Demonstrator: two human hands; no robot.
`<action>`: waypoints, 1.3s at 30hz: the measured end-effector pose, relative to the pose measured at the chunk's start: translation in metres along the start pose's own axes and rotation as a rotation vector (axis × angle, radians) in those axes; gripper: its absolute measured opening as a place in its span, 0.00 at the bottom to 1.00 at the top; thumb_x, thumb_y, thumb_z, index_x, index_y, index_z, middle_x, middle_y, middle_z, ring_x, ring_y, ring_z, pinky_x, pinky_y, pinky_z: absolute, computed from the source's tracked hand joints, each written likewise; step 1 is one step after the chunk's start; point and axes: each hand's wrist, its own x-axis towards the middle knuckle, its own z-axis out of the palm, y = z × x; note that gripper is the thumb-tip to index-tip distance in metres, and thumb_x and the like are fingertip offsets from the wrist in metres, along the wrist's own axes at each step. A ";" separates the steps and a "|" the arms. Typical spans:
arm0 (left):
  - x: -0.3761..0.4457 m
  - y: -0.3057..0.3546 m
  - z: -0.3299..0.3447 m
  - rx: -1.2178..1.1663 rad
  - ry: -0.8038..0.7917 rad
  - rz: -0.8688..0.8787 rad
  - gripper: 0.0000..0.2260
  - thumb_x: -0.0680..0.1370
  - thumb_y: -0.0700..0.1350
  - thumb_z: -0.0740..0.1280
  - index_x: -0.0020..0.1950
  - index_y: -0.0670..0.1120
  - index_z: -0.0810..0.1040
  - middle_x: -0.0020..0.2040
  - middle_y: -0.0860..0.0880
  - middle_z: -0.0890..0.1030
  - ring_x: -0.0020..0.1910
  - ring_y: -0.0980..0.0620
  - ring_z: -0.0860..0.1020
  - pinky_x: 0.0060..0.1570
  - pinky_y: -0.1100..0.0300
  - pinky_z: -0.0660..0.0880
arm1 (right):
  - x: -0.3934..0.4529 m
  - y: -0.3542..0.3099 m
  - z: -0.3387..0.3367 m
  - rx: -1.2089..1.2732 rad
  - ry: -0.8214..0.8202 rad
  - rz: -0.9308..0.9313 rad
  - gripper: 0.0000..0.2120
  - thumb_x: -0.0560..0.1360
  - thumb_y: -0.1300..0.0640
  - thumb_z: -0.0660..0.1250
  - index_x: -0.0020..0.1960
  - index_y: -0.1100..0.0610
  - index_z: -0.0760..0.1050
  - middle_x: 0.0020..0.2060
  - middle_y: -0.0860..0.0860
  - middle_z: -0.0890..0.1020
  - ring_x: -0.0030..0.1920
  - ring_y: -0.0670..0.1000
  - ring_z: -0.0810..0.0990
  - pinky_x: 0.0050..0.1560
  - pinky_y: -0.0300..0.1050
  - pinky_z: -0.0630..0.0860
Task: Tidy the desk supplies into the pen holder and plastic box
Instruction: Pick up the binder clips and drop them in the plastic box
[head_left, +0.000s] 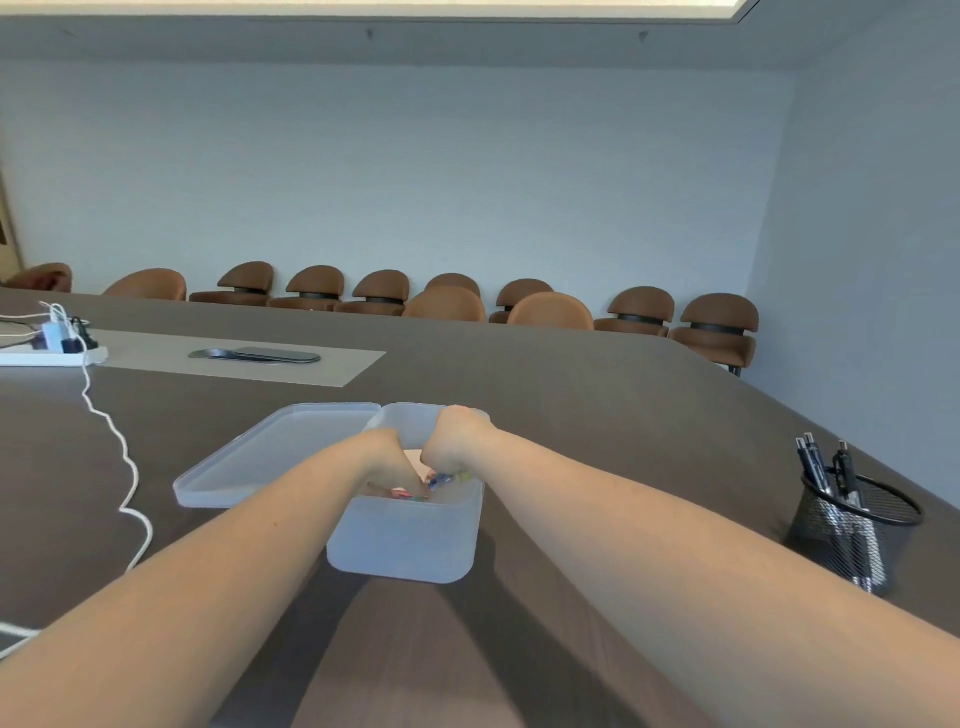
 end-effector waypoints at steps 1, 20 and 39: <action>0.000 0.000 0.000 -0.002 -0.001 -0.001 0.23 0.64 0.49 0.76 0.53 0.40 0.76 0.54 0.44 0.82 0.56 0.46 0.82 0.62 0.50 0.77 | -0.001 -0.001 0.000 -0.018 -0.022 0.005 0.14 0.76 0.62 0.59 0.31 0.58 0.65 0.27 0.50 0.70 0.26 0.48 0.67 0.28 0.39 0.63; -0.069 -0.052 -0.023 -0.382 0.113 -0.183 0.17 0.77 0.46 0.62 0.33 0.37 0.80 0.24 0.45 0.80 0.24 0.51 0.75 0.25 0.66 0.64 | -0.042 0.037 0.002 0.050 -0.064 0.126 0.11 0.77 0.62 0.55 0.36 0.59 0.67 0.34 0.53 0.74 0.27 0.50 0.71 0.29 0.40 0.68; -0.068 -0.048 -0.017 -0.473 0.591 0.175 0.15 0.76 0.37 0.61 0.61 0.44 0.77 0.59 0.48 0.79 0.56 0.45 0.76 0.50 0.54 0.72 | -0.036 0.061 -0.009 0.150 -0.027 0.168 0.12 0.62 0.73 0.54 0.30 0.56 0.64 0.05 0.47 0.63 0.19 0.49 0.74 0.21 0.38 0.69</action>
